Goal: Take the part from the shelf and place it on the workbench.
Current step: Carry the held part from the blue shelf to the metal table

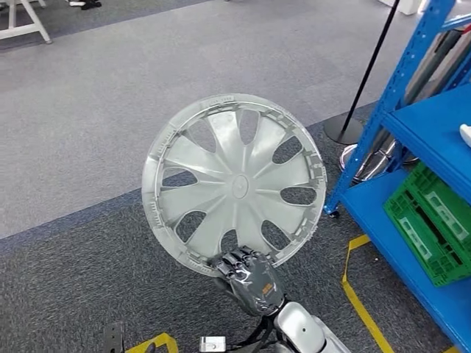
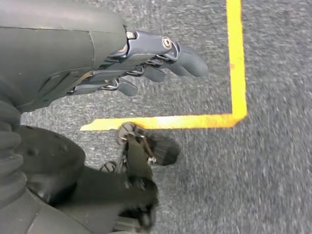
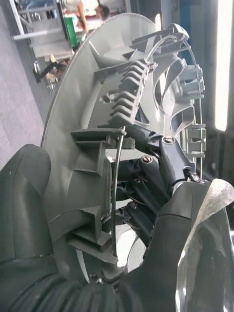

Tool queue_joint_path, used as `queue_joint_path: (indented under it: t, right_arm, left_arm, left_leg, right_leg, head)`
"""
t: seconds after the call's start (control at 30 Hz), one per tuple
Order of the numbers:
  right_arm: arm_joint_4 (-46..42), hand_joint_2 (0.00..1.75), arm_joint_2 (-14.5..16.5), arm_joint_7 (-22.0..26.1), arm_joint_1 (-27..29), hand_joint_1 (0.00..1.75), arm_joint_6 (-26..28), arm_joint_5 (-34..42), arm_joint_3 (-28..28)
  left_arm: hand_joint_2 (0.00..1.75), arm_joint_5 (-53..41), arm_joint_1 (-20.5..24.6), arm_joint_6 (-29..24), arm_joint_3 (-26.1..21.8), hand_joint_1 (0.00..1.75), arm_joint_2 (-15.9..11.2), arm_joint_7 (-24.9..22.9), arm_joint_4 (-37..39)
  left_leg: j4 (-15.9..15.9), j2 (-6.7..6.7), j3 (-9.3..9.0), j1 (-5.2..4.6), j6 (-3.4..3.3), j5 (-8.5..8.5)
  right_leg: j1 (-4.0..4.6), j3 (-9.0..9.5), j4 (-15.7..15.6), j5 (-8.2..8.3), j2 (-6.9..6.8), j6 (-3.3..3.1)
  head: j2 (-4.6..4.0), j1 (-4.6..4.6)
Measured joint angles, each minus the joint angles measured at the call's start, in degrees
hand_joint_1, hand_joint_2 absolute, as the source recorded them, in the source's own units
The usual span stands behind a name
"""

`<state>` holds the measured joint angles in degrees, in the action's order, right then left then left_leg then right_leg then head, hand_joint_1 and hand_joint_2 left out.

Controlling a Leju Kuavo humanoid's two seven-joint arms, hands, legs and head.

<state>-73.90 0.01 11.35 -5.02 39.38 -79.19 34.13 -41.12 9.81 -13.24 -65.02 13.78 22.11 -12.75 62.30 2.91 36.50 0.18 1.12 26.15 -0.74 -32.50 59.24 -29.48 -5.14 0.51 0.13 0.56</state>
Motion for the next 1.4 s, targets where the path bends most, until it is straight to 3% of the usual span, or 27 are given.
queue_joint_path:
  t: [0.07,0.13,0.2,0.27,0.33,0.37,0.43,0.5,0.57,0.6,0.63,0.7,0.77,0.83,0.87,0.9,0.93,1.0,1.07,1.13,1.17,1.23,1.3,1.33,1.37,1.4]
  right_arm:
    - [-0.8,1.75,-0.3,-0.2,0.4,1.75,0.0,-0.5,-0.2]
    - [-1.6,1.75,-0.5,-0.6,0.7,1.75,0.0,-1.2,-0.2]
    - [-2.2,1.75,-0.5,-1.3,0.7,1.75,0.0,-2.0,-0.3]
    - [-2.4,1.75,-0.7,-1.7,0.7,1.75,0.0,-2.5,-0.5]
    - [-2.4,1.75,-1.0,-1.8,0.9,1.75,0.0,-2.7,-0.6]
    - [-2.3,1.75,-1.1,-1.9,1.0,1.75,0.0,-2.7,-0.6]
    - [-2.3,1.75,-1.3,-2.3,1.4,1.75,0.0,-2.9,-0.5]
    - [-2.5,1.75,-1.4,-2.8,1.7,1.75,0.0,-3.3,-0.4]
    - [-2.9,1.75,-1.6,-3.2,2.4,1.75,0.0,-3.6,-0.4]
    - [-3.2,1.75,-1.7,-3.3,2.7,1.75,0.0,-3.6,-0.4]
    - [-3.5,1.75,-1.7,-3.5,3.0,1.75,0.0,-3.7,-0.4]
    - [-4.0,1.75,-1.8,-3.8,3.3,1.75,0.0,-3.7,-0.4]
    - [-4.5,1.75,-2.0,-4.1,3.7,1.75,0.0,-3.7,-0.6]
    - [-4.8,1.75,-2.2,-4.3,4.1,1.75,0.0,-3.8,-0.7]
    - [-4.8,1.75,-2.2,-4.2,4.3,1.75,0.0,-3.8,-0.7]
    - [-4.9,1.75,-2.2,-4.2,4.3,1.75,0.0,-3.7,-0.7]
    - [-4.9,1.75,-2.2,-4.0,4.3,1.75,0.0,-3.5,-0.7]
    - [-4.9,1.75,-2.2,-3.6,4.0,1.75,0.0,-2.9,-0.7]
    - [-4.8,1.75,-2.2,-3.3,3.8,1.75,0.0,-2.7,-0.8]
    - [-4.8,1.75,-2.2,-3.3,3.8,1.75,0.0,-2.7,-0.8]
    - [-4.7,1.75,-2.2,-3.1,3.5,1.75,0.0,-2.6,-0.7]
    - [-4.0,1.75,-2.0,-2.2,1.6,1.75,0.0,-1.4,-0.1]
    - [-3.1,1.75,-1.9,-1.5,-0.2,1.75,0.0,0.0,0.4]
    - [-2.7,1.75,-1.9,-1.3,-0.4,1.75,0.0,0.3,0.4]
    - [-2.4,1.75,-1.9,-1.2,-0.5,1.75,0.0,0.5,0.5]
    - [-2.0,1.75,-1.9,-1.1,-0.7,1.75,0.0,0.6,0.6]
  left_arm:
    - [1.75,-0.4,-0.1,-1.5,0.3,0.00,0.1,-0.2,0.0]
    - [1.75,-0.6,-0.6,-2.8,0.4,0.00,0.2,-0.1,0.0]
    - [1.75,-0.3,-0.8,-3.7,0.4,0.00,0.2,0.0,0.0]
    - [1.75,0.5,-0.8,-3.9,0.4,0.00,0.2,0.2,0.0]
    - [1.75,1.3,-0.9,-3.7,0.2,0.00,0.2,0.4,0.0]
    - [1.75,1.6,-1.1,-3.6,0.0,0.00,0.2,0.5,0.0]
    - [1.75,1.9,-1.4,-3.6,-0.2,0.00,0.3,0.5,0.0]
    - [1.75,1.9,-1.6,-3.7,-0.5,0.00,0.3,0.3,0.0]
    - [1.75,1.9,-1.8,-3.6,-0.6,0.00,0.4,0.1,0.0]
    - [1.75,1.9,-1.9,-3.4,-0.7,0.00,0.5,0.2,0.0]
    - [1.75,1.8,-2.1,-3.2,-0.7,0.00,0.5,0.4,0.0]
    - [1.75,1.6,-2.1,-3.0,-0.8,0.00,0.6,0.8,0.0]
    - [1.75,1.0,-1.8,-3.3,-0.8,0.00,0.7,0.9,0.0]
    - [1.75,0.5,-1.5,-3.7,-0.8,0.00,0.8,0.9,0.0]
    - [1.75,0.5,-1.5,-3.7,-0.8,0.00,0.8,0.9,0.0]
    - [1.75,0.6,-1.5,-3.6,-0.8,0.00,0.8,0.9,0.0]
    - [1.75,0.8,-1.5,-3.4,-0.8,0.00,0.8,0.9,0.0]
    - [1.75,1.3,-1.3,-3.0,-0.8,0.00,0.8,1.0,0.0]
    - [1.75,1.5,-1.2,-2.9,-0.8,0.00,0.8,1.0,0.0]
    - [1.75,1.5,-1.2,-2.9,-0.8,0.00,0.8,1.0,0.0]
    - [1.75,1.6,-1.0,-2.8,-0.9,0.00,0.8,1.0,0.0]
    - [1.75,1.7,-0.5,-3.1,-0.9,0.00,0.8,0.4,0.0]
    - [1.75,1.5,-0.1,-3.7,-1.0,0.00,0.7,-0.8,0.0]
    - [1.75,1.4,-0.1,-4.0,-1.0,0.00,0.8,-1.0,0.0]
    - [1.75,1.4,-0.1,-4.1,-1.0,0.00,0.8,-0.8,0.0]
    - [1.75,1.5,-0.2,-4.1,-1.0,0.00,0.8,-0.5,0.0]
  left_leg:
    - [-2.3,1.18,-0.94,-0.60,-0.60,0.06]
    - [-2.8,-0.05,-1.07,-0.60,-1.47,-0.05]
    - [-3.3,-1.42,-1.43,-0.40,-2.32,-0.29]
    - [-3.4,-2.81,-1.50,-0.40,-2.99,-0.34]
    - [-3.4,-4.39,-1.48,-0.62,-3.35,-0.26]
    - [-3.3,-5.28,-1.51,-0.72,-3.40,-0.24]
    - [-3.2,-7.09,-1.59,-0.82,-3.40,-0.23]
    - [-3.0,-8.71,-1.42,-0.84,-3.20,-0.18]
    - [-2.8,-10.04,-1.03,-0.60,-2.65,-0.29]
    - [-2.9,-10.70,-0.89,-0.45,-2.31,-0.39]
    - [-2.9,-10.79,-0.84,-0.35,-1.99,-0.36]
    - [-1.5,-8.50,-0.28,-0.56,-1.40,0.72]
    - [4.0,-5.19,2.19,-0.59,-0.84,3.57]
    - [10.6,-4.11,5.41,-0.17,-0.35,5.96]
    - [12.1,-3.91,6.17,0.06,-0.14,5.92]
    - [11.2,-3.65,5.82,0.27,0.04,4.72]
    - [8.4,-3.15,4.52,0.44,0.17,2.73]
    - [1.3,-0.55,1.06,0.32,0.20,-0.38]
    - [-1.7,1.52,-0.49,0.03,0.15,-0.92]
    - [-1.7,1.66,-0.54,-0.07,0.15,-0.84]
    - [-1.9,1.48,-0.46,-0.21,-0.20,-0.77]
    - [-2.6,-0.53,-0.54,-0.28,-1.80,-0.75]
    - [-3.1,-3.24,-0.67,-0.20,-3.19,-0.81]
    - [-3.1,-4.10,-0.67,-0.24,-3.30,-0.80]
    - [-3.1,-5.01,-0.69,-0.28,-3.34,-0.78]
    - [-3.0,-5.93,-0.72,-0.30,-3.35,-0.78]
  right_leg:
    - [0.32,0.27,-0.1,-0.25,-1.17,0.54]
    - [0.19,0.72,-0.3,-0.60,-2.12,1.18]
    - [-0.03,-0.04,1.6,-2.11,-0.09,1.68]
    - [-0.09,-3.36,8.0,-5.14,3.38,1.72]
    - [0.00,-7.10,14.5,-7.24,4.75,1.62]
    - [0.06,-7.86,15.3,-6.82,4.99,1.51]
    - [0.10,-6.05,10.5,-2.97,5.83,1.10]
    - [-0.07,-2.65,3.3,0.09,8.39,0.69]
    - [-0.06,-0.93,0.3,0.44,9.84,0.54]
    - [0.03,-0.61,-0.1,0.46,9.40,0.50]
    - [0.05,-0.41,-0.3,0.57,8.79,0.30]
    - [-0.09,0.21,-0.9,0.72,7.36,-0.21]
    - [-0.11,0.77,-1.2,0.55,5.61,-0.66]
    - [-0.06,1.11,-1.2,0.20,3.79,-0.82]
    - [-0.06,1.27,-1.2,0.01,2.95,-0.79]
    - [-0.08,1.48,-1.2,-0.18,2.16,-0.71]
    - [-0.09,1.76,-1.2,-0.41,1.37,-0.59]
    - [0.02,2.32,-1.2,-0.88,0.10,-0.20]
    - [0.18,2.56,-1.2,-1.12,-0.40,0.05]
    - [0.22,2.55,-1.2,-1.14,-0.41,0.07]
    - [0.34,2.61,-1.2,-1.26,-0.84,0.30]
    - [0.27,1.38,2.0,-3.62,0.95,1.22]
    - [0.08,-2.42,9.7,-7.42,3.99,1.87]
    - [0.09,-4.62,13.3,-8.38,4.63,1.84]
    - [0.11,-6.16,15.2,-8.30,4.91,1.77]
    - [0.11,-6.69,15.0,-7.06,5.05,1.67]
  head:
    - [0.00,0.00]
    - [0.00,0.00]
    - [-0.01,-0.16]
    - [-0.01,-0.46]
    - [0.00,-0.57]
    - [0.00,-0.57]
    - [0.00,-0.56]
    - [0.00,-0.52]
    - [0.00,-0.50]
    - [0.00,-0.50]
    - [0.00,-0.49]
    - [0.00,-0.28]
    - [0.00,-0.02]
    - [0.00,0.06]
    - [0.00,0.06]
    - [0.00,0.08]
    - [0.00,0.09]
    - [0.00,0.08]
    - [0.00,0.09]
    - [0.00,0.11]
    - [0.00,0.08]
    - [0.00,-0.24]
    - [0.00,-0.63]
    - [0.00,-0.71]
    - [0.00,-0.72]
    - [0.00,-0.72]
